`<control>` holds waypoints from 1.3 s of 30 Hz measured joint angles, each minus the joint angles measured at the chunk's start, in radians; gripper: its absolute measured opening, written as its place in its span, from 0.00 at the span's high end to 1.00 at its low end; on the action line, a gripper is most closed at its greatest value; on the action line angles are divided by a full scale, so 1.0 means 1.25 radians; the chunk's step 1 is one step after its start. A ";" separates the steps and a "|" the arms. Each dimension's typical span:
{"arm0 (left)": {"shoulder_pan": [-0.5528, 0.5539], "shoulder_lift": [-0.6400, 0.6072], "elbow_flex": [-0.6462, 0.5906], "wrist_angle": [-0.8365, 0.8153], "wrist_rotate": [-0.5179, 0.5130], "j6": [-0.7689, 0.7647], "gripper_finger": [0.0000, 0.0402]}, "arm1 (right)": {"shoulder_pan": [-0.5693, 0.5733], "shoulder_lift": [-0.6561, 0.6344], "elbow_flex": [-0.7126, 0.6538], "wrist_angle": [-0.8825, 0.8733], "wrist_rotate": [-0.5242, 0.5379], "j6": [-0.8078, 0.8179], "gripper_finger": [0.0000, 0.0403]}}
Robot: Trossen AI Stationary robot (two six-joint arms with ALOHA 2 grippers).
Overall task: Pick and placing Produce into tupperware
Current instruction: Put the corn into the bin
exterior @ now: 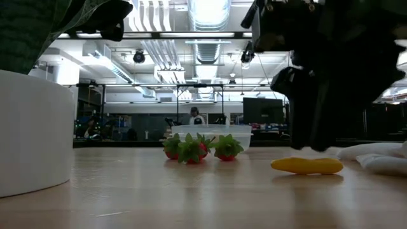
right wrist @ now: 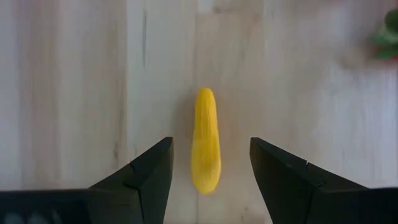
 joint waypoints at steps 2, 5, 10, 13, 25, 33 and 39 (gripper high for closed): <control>0.000 0.000 0.000 0.000 0.000 0.000 0.94 | 0.000 0.008 -0.001 0.001 0.000 0.000 0.49; 0.000 0.000 0.000 0.000 0.000 0.000 0.94 | 0.000 0.017 -0.001 0.006 0.000 0.000 0.49; 0.000 0.000 0.000 0.000 0.000 0.000 0.94 | 0.000 0.038 -0.002 0.008 -0.007 0.003 0.49; 0.000 0.000 0.000 0.000 0.000 0.000 0.94 | -0.001 0.044 -0.001 0.008 -0.014 0.004 0.49; 0.000 0.000 0.000 0.000 0.000 0.000 0.94 | -0.002 0.042 -0.001 0.008 -0.017 0.007 0.55; 0.000 0.000 0.000 0.000 0.000 0.000 0.94 | -0.005 0.042 -0.010 0.014 -0.015 0.045 0.75; 0.000 0.000 0.000 0.000 0.000 0.000 0.94 | -0.008 0.040 -0.016 0.009 -0.017 0.091 0.94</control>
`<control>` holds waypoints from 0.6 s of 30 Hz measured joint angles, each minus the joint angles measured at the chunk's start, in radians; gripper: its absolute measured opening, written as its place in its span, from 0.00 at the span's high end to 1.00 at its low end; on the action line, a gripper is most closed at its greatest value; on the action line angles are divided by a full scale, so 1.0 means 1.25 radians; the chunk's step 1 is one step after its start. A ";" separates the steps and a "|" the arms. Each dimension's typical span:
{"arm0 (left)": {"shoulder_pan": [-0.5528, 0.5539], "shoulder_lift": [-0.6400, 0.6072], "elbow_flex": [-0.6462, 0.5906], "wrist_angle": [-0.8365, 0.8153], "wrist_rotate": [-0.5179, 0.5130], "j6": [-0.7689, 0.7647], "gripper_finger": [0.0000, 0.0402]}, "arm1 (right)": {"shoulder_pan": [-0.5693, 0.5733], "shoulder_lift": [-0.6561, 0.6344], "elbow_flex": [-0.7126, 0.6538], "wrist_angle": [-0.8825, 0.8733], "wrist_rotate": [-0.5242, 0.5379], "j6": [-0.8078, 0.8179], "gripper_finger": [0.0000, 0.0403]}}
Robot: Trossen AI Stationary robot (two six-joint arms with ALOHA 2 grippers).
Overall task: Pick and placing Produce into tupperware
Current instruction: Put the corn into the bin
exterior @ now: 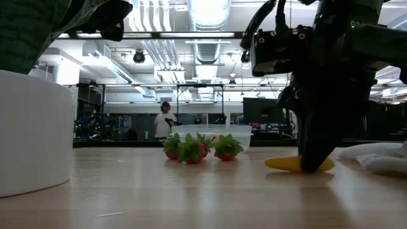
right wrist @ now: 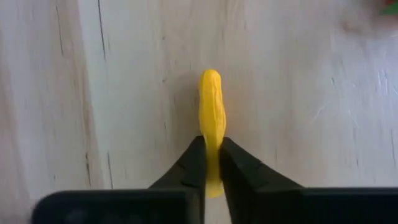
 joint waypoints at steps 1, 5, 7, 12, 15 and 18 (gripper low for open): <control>0.000 0.000 0.000 0.000 0.000 0.000 0.94 | 0.000 0.000 0.000 0.001 0.000 0.000 0.95; 0.000 0.000 0.000 0.000 0.000 0.000 0.94 | -0.003 0.000 0.003 0.000 -0.001 0.013 0.96; 0.000 0.000 0.000 0.000 0.000 0.000 0.94 | -0.005 -0.001 0.004 0.000 -0.002 0.014 0.97; 0.000 0.000 0.000 0.000 0.000 0.000 0.94 | -0.018 -0.016 0.001 -0.009 -0.009 0.003 0.97; 0.000 0.000 0.000 0.000 0.000 0.000 0.94 | -0.029 -0.039 0.000 -0.010 0.016 0.002 0.97; 0.000 0.000 0.000 0.001 0.000 0.000 0.94 | -0.042 -0.069 0.000 -0.008 0.035 0.000 0.97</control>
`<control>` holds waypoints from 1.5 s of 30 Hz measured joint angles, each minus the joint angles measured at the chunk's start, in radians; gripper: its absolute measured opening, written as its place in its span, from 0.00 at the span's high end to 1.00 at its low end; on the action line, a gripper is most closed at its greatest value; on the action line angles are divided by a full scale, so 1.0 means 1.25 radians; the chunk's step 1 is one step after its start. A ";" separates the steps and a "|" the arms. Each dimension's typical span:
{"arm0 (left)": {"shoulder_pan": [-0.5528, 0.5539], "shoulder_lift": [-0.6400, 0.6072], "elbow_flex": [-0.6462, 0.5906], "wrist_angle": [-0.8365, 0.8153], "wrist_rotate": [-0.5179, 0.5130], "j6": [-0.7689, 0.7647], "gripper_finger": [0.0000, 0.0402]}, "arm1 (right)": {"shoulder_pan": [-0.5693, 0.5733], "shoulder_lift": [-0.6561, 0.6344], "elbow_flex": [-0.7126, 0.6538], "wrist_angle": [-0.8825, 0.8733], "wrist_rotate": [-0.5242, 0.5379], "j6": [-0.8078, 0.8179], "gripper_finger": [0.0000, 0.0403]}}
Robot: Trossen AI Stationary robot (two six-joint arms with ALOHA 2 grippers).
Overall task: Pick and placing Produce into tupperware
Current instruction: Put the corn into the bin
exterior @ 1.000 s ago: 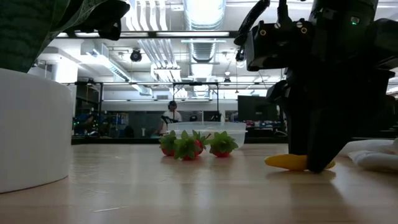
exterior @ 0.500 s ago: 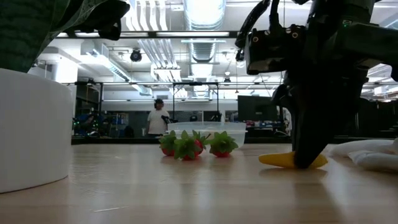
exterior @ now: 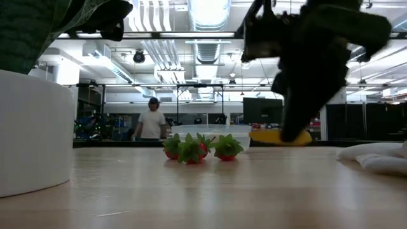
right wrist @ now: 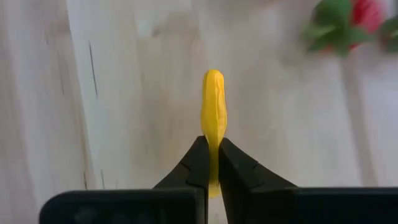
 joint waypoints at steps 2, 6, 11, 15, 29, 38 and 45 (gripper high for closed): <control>0.000 0.000 0.000 0.001 0.000 0.000 0.94 | -0.011 -0.020 0.000 -0.001 0.006 -0.001 0.97; 0.000 0.000 0.000 0.004 0.000 0.001 0.94 | -0.031 -0.081 0.000 0.005 0.074 -0.010 0.97; 0.000 0.000 0.000 0.005 0.000 0.001 0.94 | -0.051 -0.170 -0.004 0.036 0.229 -0.016 0.97; 0.000 0.000 0.000 0.005 0.000 0.001 0.94 | -0.053 -0.246 -0.034 0.137 0.315 -0.078 0.97; 0.000 0.000 0.000 0.008 -0.001 0.001 0.94 | -0.049 -0.353 -0.167 0.345 0.321 -0.400 0.97; 0.000 0.000 0.000 0.007 -0.001 0.001 0.94 | -0.044 -0.344 -0.204 0.481 0.304 -0.698 0.97; 0.000 0.000 0.000 0.006 -0.001 0.001 0.94 | -0.071 -0.344 -0.202 0.486 0.300 -0.627 0.97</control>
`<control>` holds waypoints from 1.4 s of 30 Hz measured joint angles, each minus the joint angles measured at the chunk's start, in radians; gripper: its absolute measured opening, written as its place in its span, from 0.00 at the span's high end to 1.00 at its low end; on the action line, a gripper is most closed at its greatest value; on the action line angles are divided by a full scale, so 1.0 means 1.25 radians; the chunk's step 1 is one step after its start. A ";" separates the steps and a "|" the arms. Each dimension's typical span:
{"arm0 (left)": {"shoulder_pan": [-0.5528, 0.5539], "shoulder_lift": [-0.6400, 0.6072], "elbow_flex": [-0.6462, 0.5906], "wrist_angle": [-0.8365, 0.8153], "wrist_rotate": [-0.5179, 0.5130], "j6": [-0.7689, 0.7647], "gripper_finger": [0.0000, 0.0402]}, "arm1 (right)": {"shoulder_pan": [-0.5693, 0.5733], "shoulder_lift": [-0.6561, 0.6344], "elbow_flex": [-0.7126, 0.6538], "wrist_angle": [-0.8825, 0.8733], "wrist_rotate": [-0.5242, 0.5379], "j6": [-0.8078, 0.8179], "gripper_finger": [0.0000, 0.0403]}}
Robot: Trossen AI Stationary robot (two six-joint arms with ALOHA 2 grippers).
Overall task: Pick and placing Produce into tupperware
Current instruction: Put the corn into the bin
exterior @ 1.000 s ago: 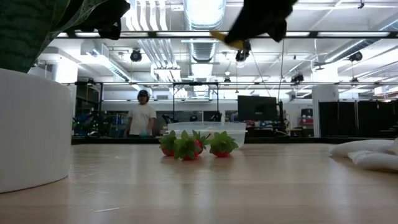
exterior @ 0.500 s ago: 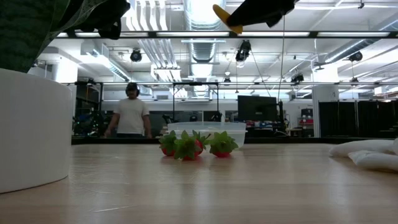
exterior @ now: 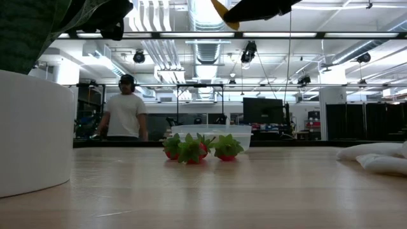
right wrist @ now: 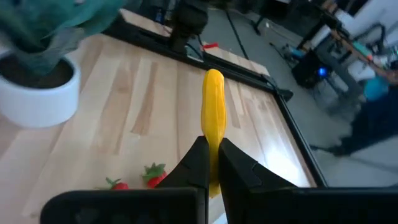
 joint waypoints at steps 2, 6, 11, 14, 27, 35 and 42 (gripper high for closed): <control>0.000 0.000 0.000 0.000 0.000 0.000 0.94 | -0.018 0.000 0.000 -0.002 0.000 0.037 0.97; 0.000 0.000 0.000 0.000 0.000 0.000 0.94 | -0.078 0.000 0.000 -0.004 -0.015 0.122 0.97; 0.000 0.000 0.000 0.001 -0.001 0.009 0.94 | -0.177 0.000 0.001 -0.006 -0.128 0.193 0.97; 0.000 0.000 0.000 0.001 -0.001 0.019 0.94 | -0.239 0.005 0.001 -0.008 -0.200 0.226 0.97; 0.002 0.000 0.000 0.007 -0.001 0.020 0.94 | -0.432 0.138 0.039 -0.088 -0.363 0.295 0.97; 0.002 0.000 0.000 0.007 -0.001 0.020 0.94 | -0.432 0.258 0.137 -0.239 -0.366 0.282 0.97; 0.002 0.000 0.000 0.004 -0.001 0.019 0.94 | -0.431 0.292 0.182 -0.355 -0.363 0.270 0.97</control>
